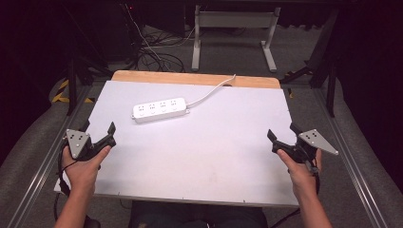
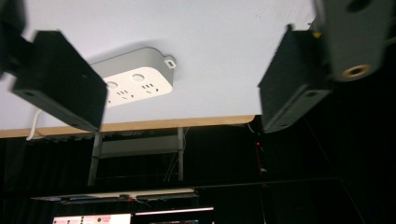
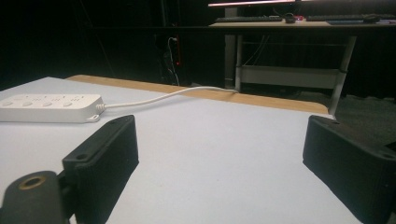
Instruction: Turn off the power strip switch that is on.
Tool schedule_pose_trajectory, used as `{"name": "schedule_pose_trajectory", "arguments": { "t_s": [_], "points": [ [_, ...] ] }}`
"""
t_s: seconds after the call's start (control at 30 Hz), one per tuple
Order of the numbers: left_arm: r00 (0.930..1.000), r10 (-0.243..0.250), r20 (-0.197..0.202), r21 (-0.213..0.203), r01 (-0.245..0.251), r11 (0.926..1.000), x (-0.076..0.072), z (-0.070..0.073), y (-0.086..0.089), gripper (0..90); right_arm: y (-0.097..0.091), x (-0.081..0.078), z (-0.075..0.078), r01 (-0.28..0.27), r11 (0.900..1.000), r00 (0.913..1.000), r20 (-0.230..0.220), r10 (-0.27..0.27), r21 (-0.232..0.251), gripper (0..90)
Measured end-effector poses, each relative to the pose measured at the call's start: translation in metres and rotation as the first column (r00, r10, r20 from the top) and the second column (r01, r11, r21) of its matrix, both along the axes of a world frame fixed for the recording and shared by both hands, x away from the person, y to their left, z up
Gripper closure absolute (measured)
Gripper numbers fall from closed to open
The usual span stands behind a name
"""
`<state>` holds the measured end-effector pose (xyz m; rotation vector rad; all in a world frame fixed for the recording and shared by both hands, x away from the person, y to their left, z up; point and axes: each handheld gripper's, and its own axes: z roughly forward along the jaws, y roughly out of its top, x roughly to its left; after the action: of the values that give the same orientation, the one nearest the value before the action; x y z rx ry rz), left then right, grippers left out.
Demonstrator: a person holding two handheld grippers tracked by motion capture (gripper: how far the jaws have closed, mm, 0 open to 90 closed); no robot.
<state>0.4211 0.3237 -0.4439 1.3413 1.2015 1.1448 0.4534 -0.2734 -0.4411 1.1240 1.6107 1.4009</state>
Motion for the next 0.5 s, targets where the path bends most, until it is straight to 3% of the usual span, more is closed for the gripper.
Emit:
{"name": "schedule_pose_trajectory", "arguments": {
  "t_s": [0.07, 0.2, 0.37, 0.5],
  "points": [
    [0.9999, -0.007, -0.010, -0.019, 0.006, 0.9998, -0.001, 0.000, 0.003, 34.2, 0.002, 0.000, 0.000, -0.008, 1.0000, 1.0000, 0.001, 0.008, -0.003, 11.2],
    [0.9994, -0.016, -0.032, -0.053, 0.014, 0.9985, -0.001, 0.000, 0.007, 44.9, 0.002, 0.001, 0.000, -0.012, 0.9999, 0.9999, -0.003, 0.012, 0.003, 11.1],
    [0.9976, -0.062, -0.032, -0.096, 0.059, 0.9936, -0.004, 0.003, 0.011, 74.6, 0.001, 0.001, 0.000, -0.009, 0.9998, 0.9999, -0.006, 0.009, 0.015, 11.2],
    [0.9970, -0.070, -0.033, -0.085, 0.067, 0.9941, -0.004, 0.007, 0.012, 84.8, 0.002, 0.001, 0.000, -0.015, 0.9998, 0.9999, -0.007, 0.015, 0.016, 11.3]
  ]
}}
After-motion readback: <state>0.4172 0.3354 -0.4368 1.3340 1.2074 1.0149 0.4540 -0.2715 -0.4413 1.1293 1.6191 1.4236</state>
